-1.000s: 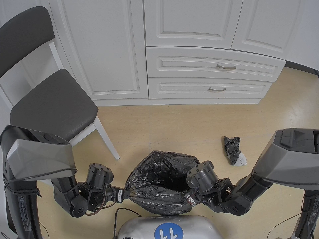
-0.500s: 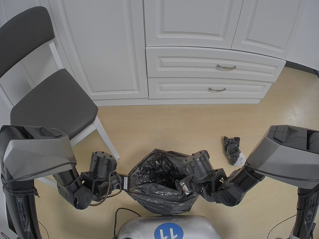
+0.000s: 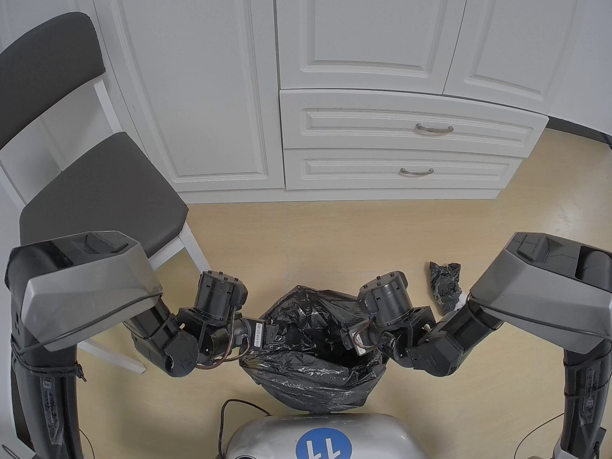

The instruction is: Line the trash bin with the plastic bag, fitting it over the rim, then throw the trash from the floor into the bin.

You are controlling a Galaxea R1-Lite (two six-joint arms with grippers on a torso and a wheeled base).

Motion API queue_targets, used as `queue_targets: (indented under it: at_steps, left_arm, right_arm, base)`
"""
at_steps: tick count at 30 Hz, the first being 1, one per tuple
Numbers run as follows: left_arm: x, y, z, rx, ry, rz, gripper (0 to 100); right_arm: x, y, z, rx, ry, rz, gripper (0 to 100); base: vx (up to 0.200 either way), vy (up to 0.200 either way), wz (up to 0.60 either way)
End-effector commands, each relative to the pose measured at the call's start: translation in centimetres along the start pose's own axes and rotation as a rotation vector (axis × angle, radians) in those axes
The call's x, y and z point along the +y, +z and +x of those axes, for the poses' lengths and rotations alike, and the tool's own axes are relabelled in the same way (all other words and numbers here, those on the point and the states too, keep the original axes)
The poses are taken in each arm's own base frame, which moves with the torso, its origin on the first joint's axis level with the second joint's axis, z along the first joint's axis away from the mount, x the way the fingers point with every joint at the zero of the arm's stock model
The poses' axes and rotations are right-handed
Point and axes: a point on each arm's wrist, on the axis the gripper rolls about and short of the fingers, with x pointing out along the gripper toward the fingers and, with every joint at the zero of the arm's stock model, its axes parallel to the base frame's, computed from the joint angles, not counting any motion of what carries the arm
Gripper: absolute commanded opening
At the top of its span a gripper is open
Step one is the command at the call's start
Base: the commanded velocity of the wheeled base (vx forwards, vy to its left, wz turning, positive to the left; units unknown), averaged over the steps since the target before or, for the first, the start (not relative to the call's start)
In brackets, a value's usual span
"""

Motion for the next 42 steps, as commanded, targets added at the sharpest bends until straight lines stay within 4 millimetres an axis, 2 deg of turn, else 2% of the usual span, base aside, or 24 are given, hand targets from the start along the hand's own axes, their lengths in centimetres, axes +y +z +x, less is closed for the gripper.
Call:
queue_targets:
  at_steps: [1,7,11,15,22,26,28,33,38,42]
  left_arm:
    - [0.4,0.5,1.6,0.009,0.016,-0.011,100]
    - [0.8,1.1,2.4,0.01,0.026,-0.027,100]
    - [1.3,1.3,3.5,0.016,0.039,-0.036,100]
    - [1.5,1.5,4.4,0.02,0.048,-0.045,100]
    - [1.7,1.7,4.7,0.014,0.05,-0.051,100]
    - [1.5,2.3,3.6,-0.001,0.045,-0.058,100]
    - [1.5,3.1,1.9,-0.017,0.022,-0.064,100]
    - [1.5,3.4,-1.6,-0.018,-0.067,-0.064,100]
    - [1.8,2.6,-3.0,0.003,-0.086,-0.06,100]
    - [2.0,1.9,-3.5,0.026,-0.084,-0.055,100]
  right_arm:
    - [-1.2,0.0,0.8,0.009,-0.004,0.023,100]
    - [-2.3,0.1,1.5,0.012,-0.003,0.045,100]
    - [-3.2,-0.2,2.9,0.027,-0.018,0.062,100]
    - [-3.5,-0.9,4.3,0.044,-0.033,0.071,100]
    - [-3.2,-0.9,5.4,0.041,-0.003,0.118,100]
    - [-3.6,0.1,4.5,0.014,-0.003,0.134,100]
    - [-4.1,1.3,2.9,-0.011,0.0,0.141,100]
    - [-4.5,3.2,-0.4,-0.064,0.015,0.13,100]
    - [-3.9,4.4,-3.1,-0.06,0.038,0.094,100]
    - [-2.7,4.2,-3.8,-0.043,0.06,0.066,100]
  base:
    - [0.0,0.0,0.0]
    - [0.0,0.0,0.0]
    - [0.0,0.0,0.0]
    - [0.0,0.0,0.0]
    - [0.0,0.0,0.0]
    - [0.0,0.0,0.0]
    - [0.0,0.0,0.0]
    - [0.0,0.0,0.0]
    - [0.0,0.0,0.0]
    - [0.0,0.0,0.0]
